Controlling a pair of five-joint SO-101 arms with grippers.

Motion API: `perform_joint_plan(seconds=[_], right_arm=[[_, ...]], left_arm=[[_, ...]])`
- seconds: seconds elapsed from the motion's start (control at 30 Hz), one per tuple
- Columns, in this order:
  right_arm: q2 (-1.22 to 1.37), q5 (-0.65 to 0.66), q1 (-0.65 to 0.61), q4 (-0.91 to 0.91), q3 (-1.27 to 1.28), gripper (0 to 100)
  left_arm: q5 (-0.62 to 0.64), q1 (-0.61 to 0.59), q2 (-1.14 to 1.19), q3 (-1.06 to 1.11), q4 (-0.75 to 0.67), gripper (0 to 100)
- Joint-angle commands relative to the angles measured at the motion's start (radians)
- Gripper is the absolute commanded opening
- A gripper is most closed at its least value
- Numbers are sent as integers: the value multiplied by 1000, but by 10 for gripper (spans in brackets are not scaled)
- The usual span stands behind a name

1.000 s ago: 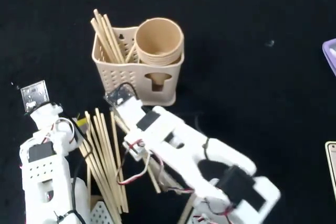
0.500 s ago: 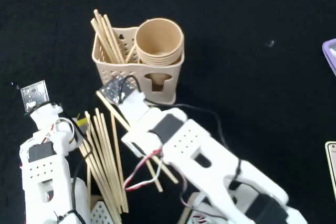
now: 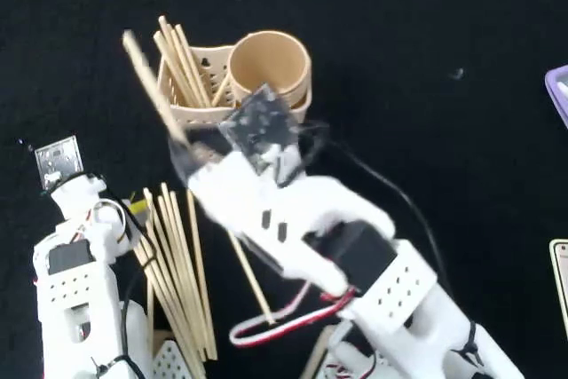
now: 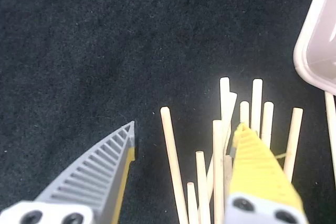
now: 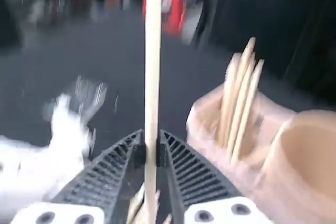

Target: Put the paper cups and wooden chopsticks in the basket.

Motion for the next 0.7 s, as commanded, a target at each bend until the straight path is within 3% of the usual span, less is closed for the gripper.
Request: perform_joint_plan(seconds=[0.0, 0.17, 0.3, 0.43, 0.57, 0.67], right_arm=[[16, 6, 97, -416, -56, 10], [156, 9, 173, -733, -64, 10], [265, 11, 222, -867, -59, 10], [335, 9, 232, -858, -35, 11], [321, 6, 216, -727, -19, 20], [323, 6, 210, -649, -13, 132]], left_arm=[[-2, 4, -14, -8, -15, 292], [-2, 7, -14, -8, -15, 292], [-2, 7, -14, -8, -15, 292], [-2, 7, -14, -8, -15, 292], [-2, 8, -14, -8, -15, 292], [-2, 8, -14, -8, -15, 292]])
